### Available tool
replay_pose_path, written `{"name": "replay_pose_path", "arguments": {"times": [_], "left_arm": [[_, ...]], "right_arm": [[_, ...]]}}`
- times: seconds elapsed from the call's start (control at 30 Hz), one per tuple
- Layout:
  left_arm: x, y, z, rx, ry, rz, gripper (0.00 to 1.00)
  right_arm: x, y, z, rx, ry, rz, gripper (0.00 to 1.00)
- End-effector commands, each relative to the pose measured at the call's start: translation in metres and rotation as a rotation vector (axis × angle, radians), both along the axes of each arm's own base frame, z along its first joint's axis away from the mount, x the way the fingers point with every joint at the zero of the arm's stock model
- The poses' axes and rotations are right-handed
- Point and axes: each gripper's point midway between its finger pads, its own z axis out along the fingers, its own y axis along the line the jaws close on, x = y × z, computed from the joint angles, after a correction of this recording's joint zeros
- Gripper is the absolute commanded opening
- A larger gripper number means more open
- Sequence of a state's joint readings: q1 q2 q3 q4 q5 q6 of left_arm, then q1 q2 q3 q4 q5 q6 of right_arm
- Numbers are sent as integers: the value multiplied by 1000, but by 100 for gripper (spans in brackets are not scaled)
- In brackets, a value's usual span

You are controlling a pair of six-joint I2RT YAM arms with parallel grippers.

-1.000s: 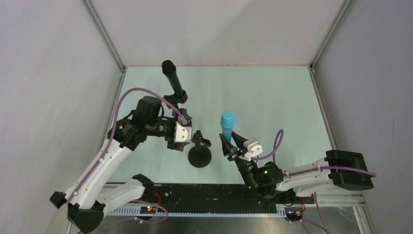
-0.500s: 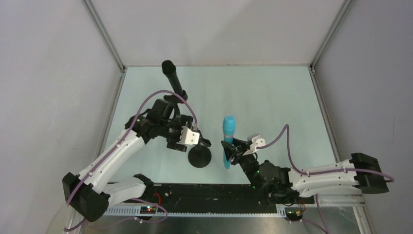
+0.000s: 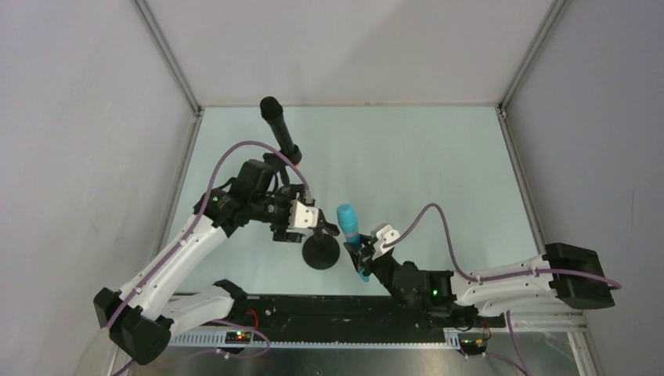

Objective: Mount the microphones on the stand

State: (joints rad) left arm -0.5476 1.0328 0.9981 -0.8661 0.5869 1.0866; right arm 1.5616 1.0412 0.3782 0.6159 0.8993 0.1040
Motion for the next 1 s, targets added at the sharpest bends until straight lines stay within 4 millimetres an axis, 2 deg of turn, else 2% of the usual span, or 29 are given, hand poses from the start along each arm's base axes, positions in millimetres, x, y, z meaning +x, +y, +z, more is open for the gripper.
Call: {"name": "replay_pose_path", "arguments": {"times": [0.0,0.1,0.2,0.3,0.33,0.37,0.4,0.43,0.5,0.57,0.63,0.7,0.8,0.9,0.97], "left_arm": [[-5,-18,16,-107,42,-19,86],[-5,-21,17,-116,51,-33,85],[-7,-22,16,-116,46,-48,85],[-7,-23,15,-115,50,-50,84],[-7,-23,15,-115,55,-49,83],[-7,-23,15,-115,57,-48,82],[-7,-24,16,-116,59,-48,81],[-7,-24,16,-118,59,-48,81],[-7,-24,15,-118,62,-50,81],[-7,-25,18,-125,60,-53,80],[-6,-26,22,-132,54,-55,80],[-6,-28,24,-136,56,-54,79],[-5,-28,28,-143,54,-49,79],[-5,-29,31,-147,58,-39,78],[-6,-28,32,-149,58,-35,78]], "right_arm": [[18,9,31,167,11,-38,0],[30,15,43,217,-10,-41,0],[27,28,55,247,-41,5,0],[23,30,49,215,-37,10,0],[24,26,48,214,-24,-8,0],[23,23,36,158,-8,-16,0],[24,16,37,178,19,-45,0],[21,12,23,118,40,-52,0],[19,0,19,123,75,-82,0],[18,-8,19,134,88,-102,0],[15,-11,29,172,86,-99,0],[11,-6,45,213,52,-60,0],[3,11,59,241,8,9,0],[1,27,57,230,-7,32,0],[3,31,53,222,-6,21,0]]}}
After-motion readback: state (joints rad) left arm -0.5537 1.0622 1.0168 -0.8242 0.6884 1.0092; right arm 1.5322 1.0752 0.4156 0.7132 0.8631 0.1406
